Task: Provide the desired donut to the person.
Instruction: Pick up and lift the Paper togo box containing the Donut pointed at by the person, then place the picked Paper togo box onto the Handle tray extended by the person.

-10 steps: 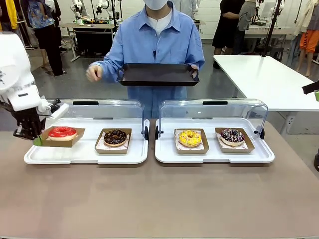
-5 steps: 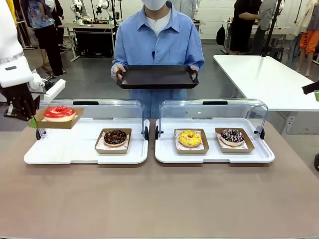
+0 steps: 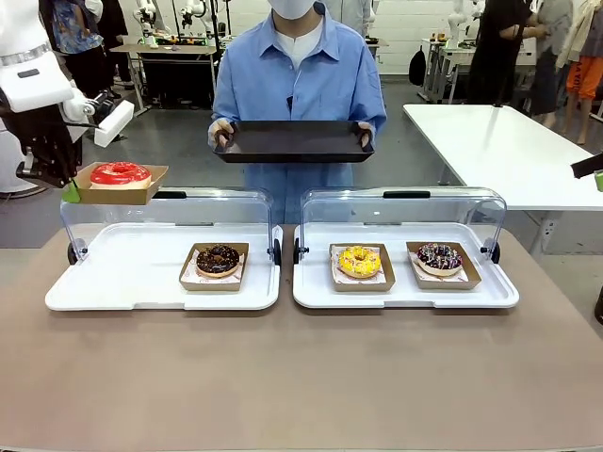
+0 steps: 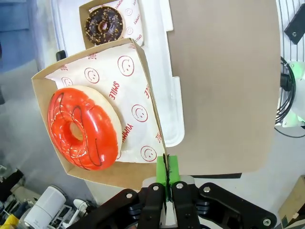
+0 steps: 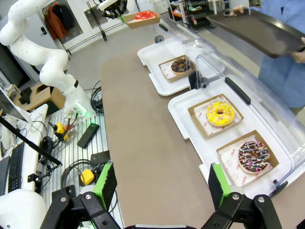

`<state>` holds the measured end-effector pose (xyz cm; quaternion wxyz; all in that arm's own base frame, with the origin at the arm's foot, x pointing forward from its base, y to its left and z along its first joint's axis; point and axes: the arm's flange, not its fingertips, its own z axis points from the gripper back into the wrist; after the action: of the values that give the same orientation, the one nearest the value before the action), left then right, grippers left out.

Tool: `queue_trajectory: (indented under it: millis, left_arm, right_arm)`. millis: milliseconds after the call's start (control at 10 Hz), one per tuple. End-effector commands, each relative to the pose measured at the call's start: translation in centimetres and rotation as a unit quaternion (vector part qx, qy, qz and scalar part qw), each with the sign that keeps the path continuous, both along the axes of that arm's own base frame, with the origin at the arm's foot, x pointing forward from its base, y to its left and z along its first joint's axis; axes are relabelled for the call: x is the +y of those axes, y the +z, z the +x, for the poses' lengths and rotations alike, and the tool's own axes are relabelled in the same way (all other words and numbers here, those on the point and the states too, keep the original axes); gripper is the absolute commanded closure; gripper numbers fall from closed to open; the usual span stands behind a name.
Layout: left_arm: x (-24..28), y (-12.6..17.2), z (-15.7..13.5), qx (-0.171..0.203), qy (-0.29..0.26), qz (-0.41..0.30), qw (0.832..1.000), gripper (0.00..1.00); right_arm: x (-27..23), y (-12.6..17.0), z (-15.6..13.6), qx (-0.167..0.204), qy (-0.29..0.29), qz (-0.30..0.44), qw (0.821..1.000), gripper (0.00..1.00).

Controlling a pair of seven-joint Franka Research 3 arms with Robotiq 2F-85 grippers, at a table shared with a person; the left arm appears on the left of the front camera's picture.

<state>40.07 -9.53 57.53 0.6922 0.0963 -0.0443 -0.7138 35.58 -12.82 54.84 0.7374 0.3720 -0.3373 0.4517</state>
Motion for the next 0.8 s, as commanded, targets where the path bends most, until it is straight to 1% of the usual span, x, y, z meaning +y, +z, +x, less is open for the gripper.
queue_trajectory:
  millis: [0, 100, 700]
  left_arm:
    - [1.3, -1.1, 0.6, 0.011, -0.008, 0.002, 1.0, 1.0]
    - [0.0, 0.0, 0.0, 0.0, 0.0, 0.0, 1.0, 1.0]
    - [0.0, 0.0, 0.0, 0.0, 0.0, 0.0, 1.0, 1.0]
  right_arm:
    - [0.0, 0.0, -0.1, -0.001, 0.001, 0.003, 1.0, 0.0]
    - [0.0, 0.0, -0.1, -0.001, 0.001, 0.003, 1.0, 0.0]
    - [0.0, 0.0, -0.1, -0.001, 0.001, 0.003, 1.0, 0.0]
